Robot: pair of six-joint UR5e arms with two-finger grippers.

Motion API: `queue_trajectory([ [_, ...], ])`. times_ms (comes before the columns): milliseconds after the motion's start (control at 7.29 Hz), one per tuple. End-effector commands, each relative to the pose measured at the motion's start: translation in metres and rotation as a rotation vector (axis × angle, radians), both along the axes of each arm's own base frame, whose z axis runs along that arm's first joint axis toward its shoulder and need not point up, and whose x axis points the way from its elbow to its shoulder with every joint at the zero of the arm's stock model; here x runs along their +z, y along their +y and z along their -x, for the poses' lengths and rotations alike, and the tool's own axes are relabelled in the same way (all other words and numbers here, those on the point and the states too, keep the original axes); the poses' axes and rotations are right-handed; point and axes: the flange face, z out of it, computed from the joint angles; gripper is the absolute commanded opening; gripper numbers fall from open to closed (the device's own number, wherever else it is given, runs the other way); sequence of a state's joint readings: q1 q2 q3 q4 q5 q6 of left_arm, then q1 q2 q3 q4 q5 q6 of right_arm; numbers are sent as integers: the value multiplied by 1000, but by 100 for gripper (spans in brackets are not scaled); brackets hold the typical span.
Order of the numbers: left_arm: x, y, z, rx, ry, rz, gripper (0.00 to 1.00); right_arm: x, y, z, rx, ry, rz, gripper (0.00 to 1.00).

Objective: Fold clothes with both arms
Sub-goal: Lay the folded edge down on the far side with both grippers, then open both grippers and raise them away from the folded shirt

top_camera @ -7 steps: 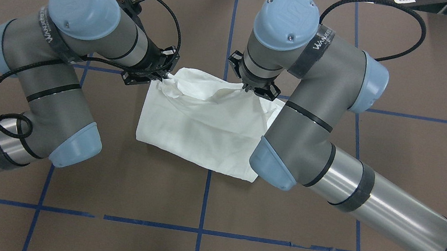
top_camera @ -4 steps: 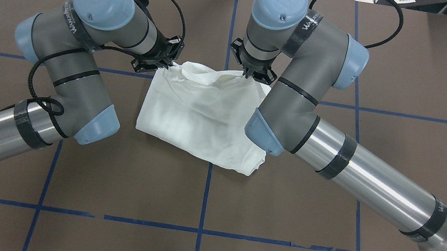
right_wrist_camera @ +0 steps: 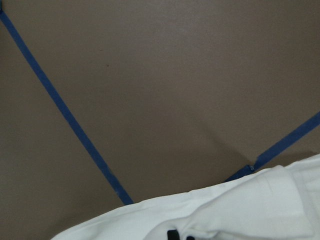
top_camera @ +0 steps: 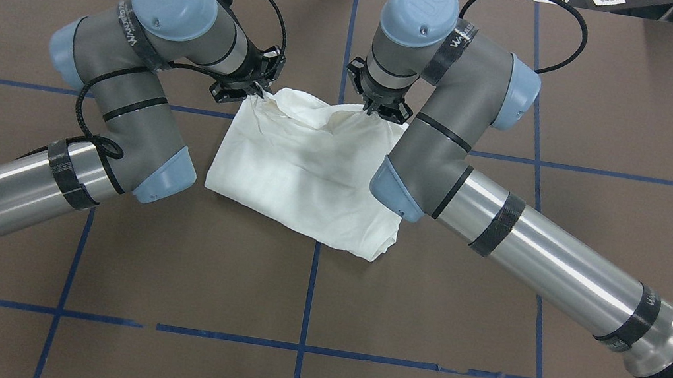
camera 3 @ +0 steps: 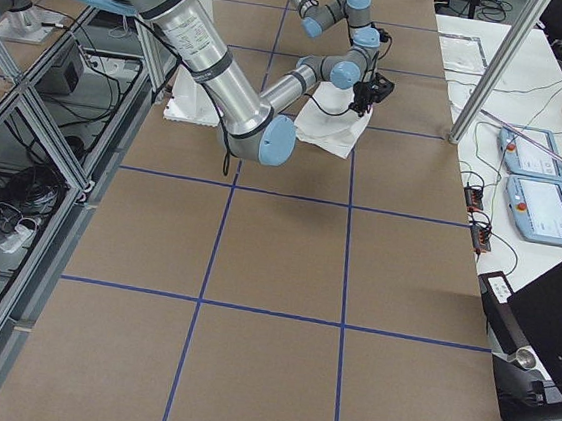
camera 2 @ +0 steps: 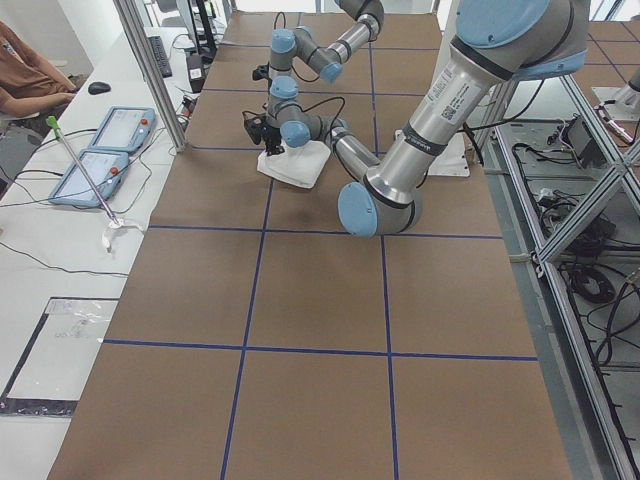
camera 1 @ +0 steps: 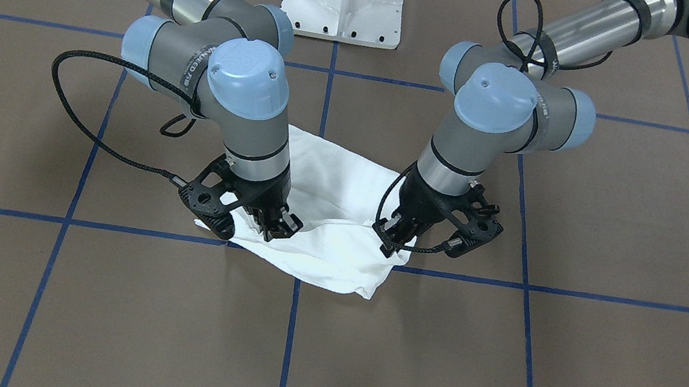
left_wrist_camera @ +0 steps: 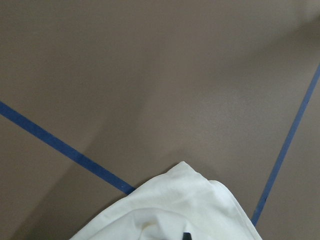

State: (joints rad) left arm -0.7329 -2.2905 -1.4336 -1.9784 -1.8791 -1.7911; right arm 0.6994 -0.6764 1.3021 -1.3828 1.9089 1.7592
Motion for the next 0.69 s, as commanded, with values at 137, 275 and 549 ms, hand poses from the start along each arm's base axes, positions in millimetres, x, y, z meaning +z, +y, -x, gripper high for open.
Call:
queue_trajectory([
  [137,6,-41,40,-85,-5,31,100,0,-18,-28,-18,-47,29,100],
  [275,9,-49,52,-90,-10,31,100,-6,-16,-28,-23,-66,9,100],
  [549,39,-51,101,22,-50,-58,100,-9,-30,-53,-83,-60,-124,100],
])
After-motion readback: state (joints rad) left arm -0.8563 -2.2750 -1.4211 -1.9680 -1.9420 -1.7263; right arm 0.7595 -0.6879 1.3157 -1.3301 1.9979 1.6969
